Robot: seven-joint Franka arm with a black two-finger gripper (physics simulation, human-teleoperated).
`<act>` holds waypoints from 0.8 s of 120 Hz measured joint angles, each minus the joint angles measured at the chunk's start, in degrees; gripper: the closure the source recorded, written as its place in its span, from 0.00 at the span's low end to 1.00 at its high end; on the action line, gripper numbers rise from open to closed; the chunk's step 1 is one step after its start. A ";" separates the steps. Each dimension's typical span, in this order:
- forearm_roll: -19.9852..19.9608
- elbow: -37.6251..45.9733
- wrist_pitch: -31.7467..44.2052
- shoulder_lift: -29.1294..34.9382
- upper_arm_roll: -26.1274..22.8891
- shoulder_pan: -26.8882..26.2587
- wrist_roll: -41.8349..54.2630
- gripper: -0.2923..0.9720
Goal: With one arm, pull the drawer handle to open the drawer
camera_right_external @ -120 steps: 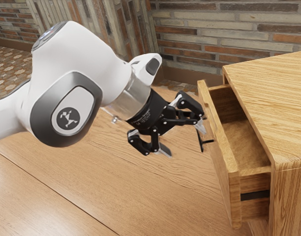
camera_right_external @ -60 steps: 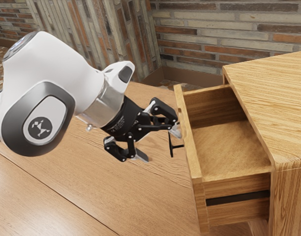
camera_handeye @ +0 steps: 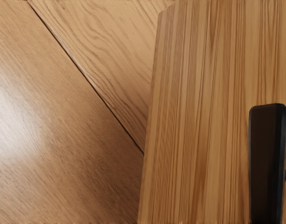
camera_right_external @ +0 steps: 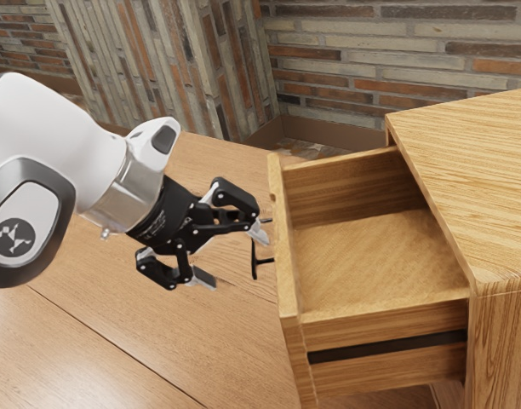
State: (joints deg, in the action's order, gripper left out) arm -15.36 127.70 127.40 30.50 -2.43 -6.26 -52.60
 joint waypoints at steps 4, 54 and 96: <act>-0.01 0.52 -0.01 0.71 0.14 0.01 0.00 0.25; -0.03 6.56 -0.39 8.64 1.59 -0.06 -0.04 0.25; 0.22 10.10 -1.65 13.74 3.60 -0.07 -0.09 0.25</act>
State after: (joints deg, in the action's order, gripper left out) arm -15.14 137.80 125.74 44.24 1.17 -6.33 -52.69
